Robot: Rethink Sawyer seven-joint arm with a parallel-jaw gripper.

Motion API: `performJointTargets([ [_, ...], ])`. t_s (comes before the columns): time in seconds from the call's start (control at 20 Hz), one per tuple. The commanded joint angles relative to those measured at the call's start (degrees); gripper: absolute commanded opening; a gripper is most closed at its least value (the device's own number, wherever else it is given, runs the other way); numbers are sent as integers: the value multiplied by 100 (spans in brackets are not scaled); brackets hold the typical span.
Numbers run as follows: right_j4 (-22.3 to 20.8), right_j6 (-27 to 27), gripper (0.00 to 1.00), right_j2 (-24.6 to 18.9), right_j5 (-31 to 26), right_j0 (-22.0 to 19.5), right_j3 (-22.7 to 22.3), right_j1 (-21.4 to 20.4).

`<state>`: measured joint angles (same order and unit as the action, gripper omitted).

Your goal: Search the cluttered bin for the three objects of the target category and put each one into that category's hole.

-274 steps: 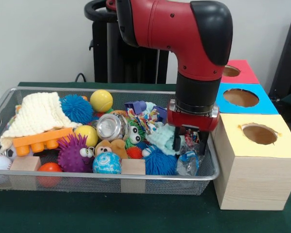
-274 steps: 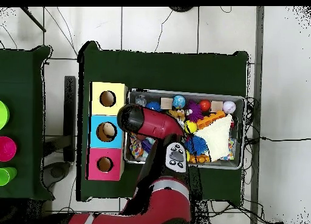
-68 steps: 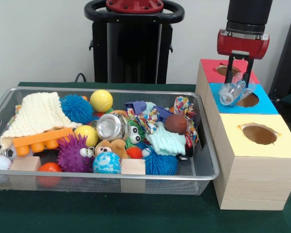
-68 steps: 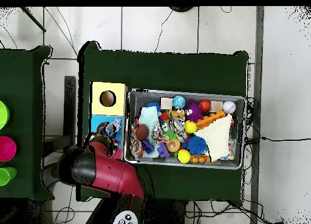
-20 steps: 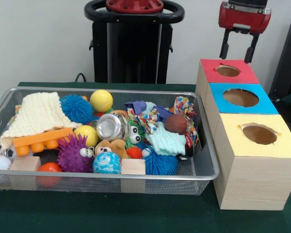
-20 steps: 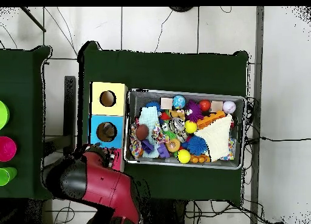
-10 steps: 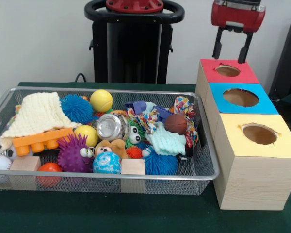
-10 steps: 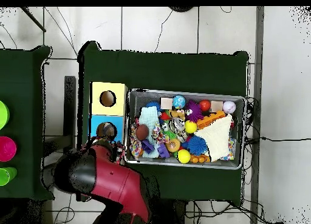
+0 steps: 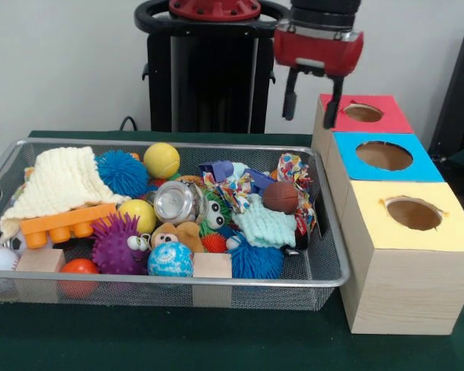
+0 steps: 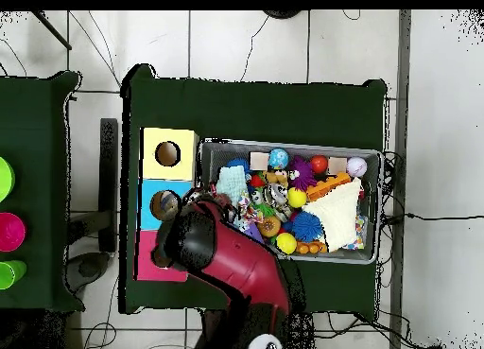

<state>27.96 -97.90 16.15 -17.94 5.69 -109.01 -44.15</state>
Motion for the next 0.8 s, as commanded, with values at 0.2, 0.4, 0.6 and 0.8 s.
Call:
performJointTargets([
  [0.2,-927,-33,100,-1667,802,-1204,-718,-9],
  [0.4,-1399,-79,100,-2115,1144,-1805,-1071,-74],
  [0.6,-1882,-29,100,-2320,1131,-2282,-1247,-197],
  [0.8,-2366,-4,100,-2583,1180,-2851,-1354,-158],
])
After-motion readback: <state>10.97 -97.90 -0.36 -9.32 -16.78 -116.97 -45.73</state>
